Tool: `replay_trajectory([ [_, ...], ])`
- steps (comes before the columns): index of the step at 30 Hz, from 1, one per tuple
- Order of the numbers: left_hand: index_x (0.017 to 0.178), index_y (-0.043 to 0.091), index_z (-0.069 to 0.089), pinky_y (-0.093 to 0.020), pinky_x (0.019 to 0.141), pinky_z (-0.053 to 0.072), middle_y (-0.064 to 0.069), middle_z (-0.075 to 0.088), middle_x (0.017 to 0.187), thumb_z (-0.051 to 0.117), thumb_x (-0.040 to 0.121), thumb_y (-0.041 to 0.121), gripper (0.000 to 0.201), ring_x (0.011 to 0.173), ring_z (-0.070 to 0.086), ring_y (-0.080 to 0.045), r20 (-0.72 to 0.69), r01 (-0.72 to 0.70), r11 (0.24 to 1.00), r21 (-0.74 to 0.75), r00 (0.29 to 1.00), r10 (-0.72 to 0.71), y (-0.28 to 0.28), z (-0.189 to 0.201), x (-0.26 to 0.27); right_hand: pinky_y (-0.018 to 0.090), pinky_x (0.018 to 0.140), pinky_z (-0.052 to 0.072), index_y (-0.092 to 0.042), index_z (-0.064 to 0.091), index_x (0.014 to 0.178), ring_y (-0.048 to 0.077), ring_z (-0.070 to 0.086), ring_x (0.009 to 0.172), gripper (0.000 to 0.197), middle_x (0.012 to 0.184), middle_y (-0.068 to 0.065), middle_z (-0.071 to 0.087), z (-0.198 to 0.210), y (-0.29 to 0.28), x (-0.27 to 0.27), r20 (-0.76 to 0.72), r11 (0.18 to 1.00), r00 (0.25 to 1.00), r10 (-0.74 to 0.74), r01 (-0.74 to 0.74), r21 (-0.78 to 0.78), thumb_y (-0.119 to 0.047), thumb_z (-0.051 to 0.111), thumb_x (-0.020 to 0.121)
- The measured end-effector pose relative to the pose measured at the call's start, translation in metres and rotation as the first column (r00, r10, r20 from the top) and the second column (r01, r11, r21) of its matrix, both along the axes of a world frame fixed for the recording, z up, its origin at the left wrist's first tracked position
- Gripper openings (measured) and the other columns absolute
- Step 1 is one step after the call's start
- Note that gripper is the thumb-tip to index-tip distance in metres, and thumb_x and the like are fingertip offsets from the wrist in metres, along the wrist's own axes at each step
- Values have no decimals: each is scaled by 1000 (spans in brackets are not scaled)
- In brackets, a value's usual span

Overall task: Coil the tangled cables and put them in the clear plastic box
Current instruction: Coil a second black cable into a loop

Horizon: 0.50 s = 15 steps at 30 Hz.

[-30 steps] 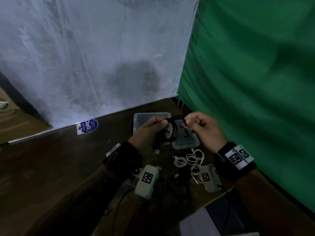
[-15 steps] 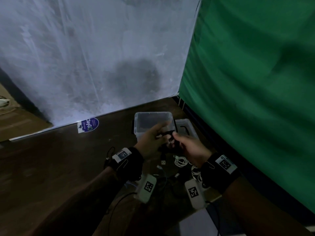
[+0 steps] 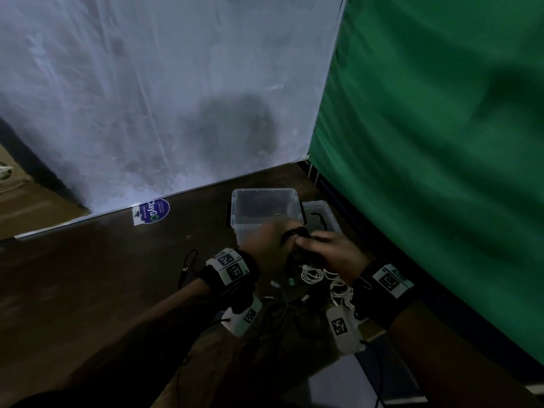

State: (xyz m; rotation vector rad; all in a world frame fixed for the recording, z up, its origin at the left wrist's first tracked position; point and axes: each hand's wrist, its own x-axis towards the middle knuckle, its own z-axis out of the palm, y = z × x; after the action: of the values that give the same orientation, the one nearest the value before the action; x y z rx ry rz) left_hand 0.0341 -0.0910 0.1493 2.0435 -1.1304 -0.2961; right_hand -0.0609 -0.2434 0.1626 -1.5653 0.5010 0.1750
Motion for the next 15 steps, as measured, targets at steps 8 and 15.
replay_trajectory([
  [8, 130, 15, 56, -27, 96, 40, -7, 61, 127, 49, 98, 14, 33, 116, 57, -22, 3, -22, 999, 34, 1000, 22, -13, -1, -8, 38, 84, 48, -13, 60, 122, 26, 62, 105, 37, 113, 10, 68, -7, -2, -4, -94, 956, 996, -3, 31, 293, -29, 60, 89],
  [15, 93, 21, 63, -30, 74, 49, 4, 62, 89, 48, 99, 27, 17, 79, 60, -9, -107, 106, 988, 115, 990, -93, -9, -11, 15, 28, 67, 53, -14, 68, 109, 20, 71, 88, 18, 99, 6, 74, -11, -20, -2, -10, 996, 997, 83, -83, 17, -16, 62, 92],
])
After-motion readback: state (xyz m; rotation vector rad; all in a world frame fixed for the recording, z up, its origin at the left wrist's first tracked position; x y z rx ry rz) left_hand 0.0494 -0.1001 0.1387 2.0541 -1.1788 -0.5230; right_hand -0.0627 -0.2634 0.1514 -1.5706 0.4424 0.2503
